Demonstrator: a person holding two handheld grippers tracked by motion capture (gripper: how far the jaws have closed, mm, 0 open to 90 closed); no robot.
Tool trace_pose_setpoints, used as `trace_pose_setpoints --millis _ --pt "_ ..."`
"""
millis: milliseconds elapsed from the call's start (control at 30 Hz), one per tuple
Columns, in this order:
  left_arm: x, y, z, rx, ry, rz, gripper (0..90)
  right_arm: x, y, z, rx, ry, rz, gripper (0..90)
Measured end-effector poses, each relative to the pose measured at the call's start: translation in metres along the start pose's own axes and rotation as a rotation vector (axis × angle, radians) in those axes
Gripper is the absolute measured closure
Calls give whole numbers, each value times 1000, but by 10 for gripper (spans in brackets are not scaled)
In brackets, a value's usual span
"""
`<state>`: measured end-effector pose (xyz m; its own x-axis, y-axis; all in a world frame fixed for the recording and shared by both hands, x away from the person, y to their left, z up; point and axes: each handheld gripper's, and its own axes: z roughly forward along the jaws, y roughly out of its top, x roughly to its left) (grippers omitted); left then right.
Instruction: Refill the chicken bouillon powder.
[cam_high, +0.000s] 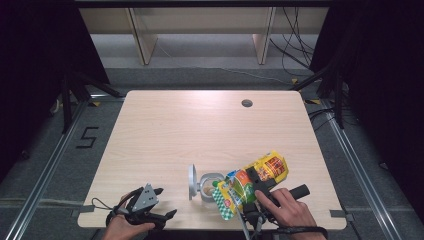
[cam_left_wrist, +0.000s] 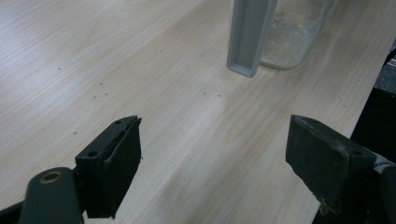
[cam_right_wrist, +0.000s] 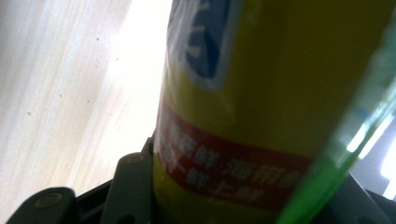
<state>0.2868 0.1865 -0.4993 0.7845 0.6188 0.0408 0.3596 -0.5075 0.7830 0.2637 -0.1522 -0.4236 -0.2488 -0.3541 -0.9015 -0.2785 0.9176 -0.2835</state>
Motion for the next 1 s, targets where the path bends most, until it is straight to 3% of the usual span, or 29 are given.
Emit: trace_pose_setpoints --millis 33,267,300,333,367,433,467,500,600,633,667,700,767,800,867,933,1000 --pt "0 0 0 -1 -1 0 178 -1 1 1 -2 -3 -24 557" --pt "0 0 0 6 1 4 178 -1 0 0 -3 -6 -28 557" --pt "0 0 0 7 1 5 178 -4 0 0 -11 -12 -74 557" --pt "0 0 0 5 1 2 178 0 0 0 6 -12 -28 557" --pt "0 1 -1 16 -7 5 178 -1 0 0 2 -10 -44 557" --pt "0 1 -1 15 -11 2 178 1 0 -1 8 -10 -16 557" --pt "-1 0 0 4 -3 -2 178 -1 -1 0 -1 -7 -35 557" --pt "0 0 0 3 -4 -3 178 -5 -1 -1 5 -14 -89 557" --pt "1 0 -1 11 -10 -2 179 -6 -1 1 -9 -7 -84 558" --pt "1 0 -2 14 -7 -2 179 -9 -2 0 -3 -13 -109 558" --pt "1 0 -2 15 -6 -2 179 -8 -2 1 -13 -10 -78 557" --pt "1 0 -2 10 -3 -4 179 -4 -2 1 3 9 -14 558" --pt "1 0 -2 14 -6 -2 178 -9 -2 2 2 2 -107 558" --pt "1 -1 -1 6 -3 -2 179 -6 -2 3 -7 9 -63 558" --pt "0 -1 0 -2 -1 -5 179 -10 -1 1 12 15 -117 558" --pt "0 -1 0 -4 -6 -12 179 -10 -1 1 8 -3 -120 558" --pt "1 -1 0 0 -3 -5 179 -11 1 2 -6 11 -113 558"
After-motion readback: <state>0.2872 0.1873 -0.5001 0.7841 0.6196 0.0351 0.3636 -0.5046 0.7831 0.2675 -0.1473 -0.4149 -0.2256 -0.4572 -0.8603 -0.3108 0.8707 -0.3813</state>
